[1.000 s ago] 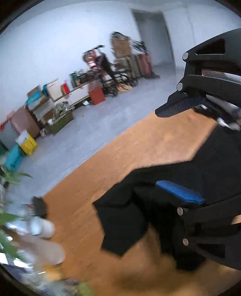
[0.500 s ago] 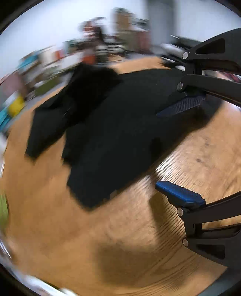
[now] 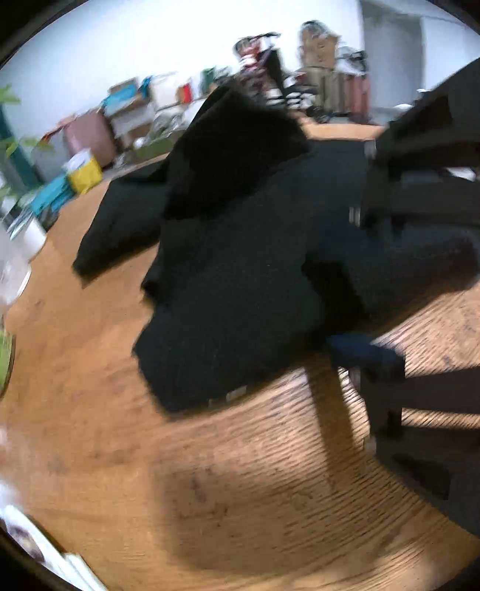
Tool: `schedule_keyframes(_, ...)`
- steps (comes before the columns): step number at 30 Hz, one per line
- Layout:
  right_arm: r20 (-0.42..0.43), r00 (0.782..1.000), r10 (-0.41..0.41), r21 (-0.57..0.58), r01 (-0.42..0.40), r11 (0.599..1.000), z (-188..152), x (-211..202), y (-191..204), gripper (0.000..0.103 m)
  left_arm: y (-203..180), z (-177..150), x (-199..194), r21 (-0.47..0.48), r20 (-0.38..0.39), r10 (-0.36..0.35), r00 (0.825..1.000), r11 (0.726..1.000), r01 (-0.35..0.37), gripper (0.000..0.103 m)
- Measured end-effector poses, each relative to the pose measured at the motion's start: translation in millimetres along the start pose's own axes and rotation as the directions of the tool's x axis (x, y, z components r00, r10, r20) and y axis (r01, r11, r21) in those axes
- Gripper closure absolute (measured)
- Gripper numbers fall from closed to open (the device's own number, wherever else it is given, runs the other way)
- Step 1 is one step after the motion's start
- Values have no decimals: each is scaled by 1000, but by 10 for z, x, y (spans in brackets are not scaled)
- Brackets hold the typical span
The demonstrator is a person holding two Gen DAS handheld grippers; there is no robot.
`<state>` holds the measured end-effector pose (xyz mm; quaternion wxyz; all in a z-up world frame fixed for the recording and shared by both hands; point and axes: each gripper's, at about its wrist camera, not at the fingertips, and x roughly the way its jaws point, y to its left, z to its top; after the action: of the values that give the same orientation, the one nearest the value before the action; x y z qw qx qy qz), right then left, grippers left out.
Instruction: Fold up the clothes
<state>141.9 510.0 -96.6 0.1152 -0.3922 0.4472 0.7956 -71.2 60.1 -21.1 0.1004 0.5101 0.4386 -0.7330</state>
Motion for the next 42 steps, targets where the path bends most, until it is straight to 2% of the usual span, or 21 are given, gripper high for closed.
schedule_keyframes(1, 8, 1000, -16, 6, 16, 1000, 20, 56, 17, 33, 5, 13, 25, -2, 1, -4, 1000, 1000, 4, 89)
schedule_keyframes(5, 50, 996, -70, -5, 70, 997, 94, 204, 147, 38, 17, 27, 52, 20, 5, -11, 1000, 1000, 11, 92)
schedule_keyframes(6, 56, 995, -85, -12, 86, 996, 105, 230, 178, 43, 14, 31, 44, 34, 5, -11, 1000, 999, 11, 93)
schedule_keyframes(8, 67, 993, -93, -26, 95, 995, 131, 253, 190, 70, -21, 70, 14, 61, 5, -14, 1000, 998, 14, 94)
schedule_keyframes(11, 123, 992, -15, -23, 18, 1000, 157, 85, 122, 91, -25, 87, -159, 82, 1, -50, 999, 995, 50, 94)
schedule_keyframes(16, 211, 972, 105, -84, -89, 993, 148, -405, 112, 94, 24, 44, -631, 121, -24, -134, 991, 983, 136, 94)
schedule_keyframes(19, 233, 963, 137, -117, -112, 987, 8, -794, -36, 94, 251, -176, -923, 137, -85, -181, 980, 972, 192, 94)
schedule_keyframes(21, 215, 969, 123, -104, -103, 989, -128, -973, -235, 94, 411, -310, -974, 150, -152, -171, 973, 969, 194, 94)
schedule_keyframes(22, 196, 974, 112, -94, -95, 991, -190, -1029, -325, 94, 472, -378, -983, 170, -165, -143, 976, 971, 171, 94)
schedule_keyframes(25, 172, 981, 86, -124, -65, 990, -279, -1080, -339, 94, 569, -515, -993, 211, -163, -62, 985, 973, 96, 95)
schedule_keyframes(26, 173, 981, 83, -138, -60, 989, -287, -1090, -308, 94, 557, -510, -1035, 198, -159, -69, 985, 975, 100, 95)
schedule_keyframes(27, 181, 979, 91, -150, -64, 987, -266, -1095, -239, 94, 535, -502, -1079, 186, -154, -75, 985, 977, 104, 95)
schedule_keyframes(30, 222, 965, 138, -223, -87, 971, -83, -1226, 98, 94, 41, -399, -1425, 233, -77, -79, 994, 968, 95, 97)
schedule_keyframes(32, 255, 950, 181, -279, -107, 954, 101, -1370, 388, 95, -388, -395, -1881, 302, 1, -104, 995, 948, 99, 98)
schedule_keyframes(34, 304, 923, 235, -339, -126, 932, 321, -1623, 708, 95, -834, -431, -2422, 381, 94, -149, 984, 919, 103, 98)
schedule_keyframes(37, 402, 848, 345, -442, -150, 884, 512, -2156, 1173, 95, -1373, -513, -3210, 461, 185, -245, 952, 877, 136, 98)
schedule_keyframes(39, 450, 794, 409, -485, -168, 859, 602, -2521, 1419, 95, -1543, -531, -3586, 440, 158, -324, 933, 869, 227, 98)
schedule_keyframes(41, 481, 747, 460, -515, -184, 837, 648, -2858, 1597, 95, -1634, -562, -4033, 438, 170, -390, 905, 852, 285, 98)
schedule_keyframes(42, 492, 725, 482, -529, -191, 827, 654, -3015, 1666, 95, -1638, -587, -4218, 446, 194, -409, 892, 846, 291, 98)
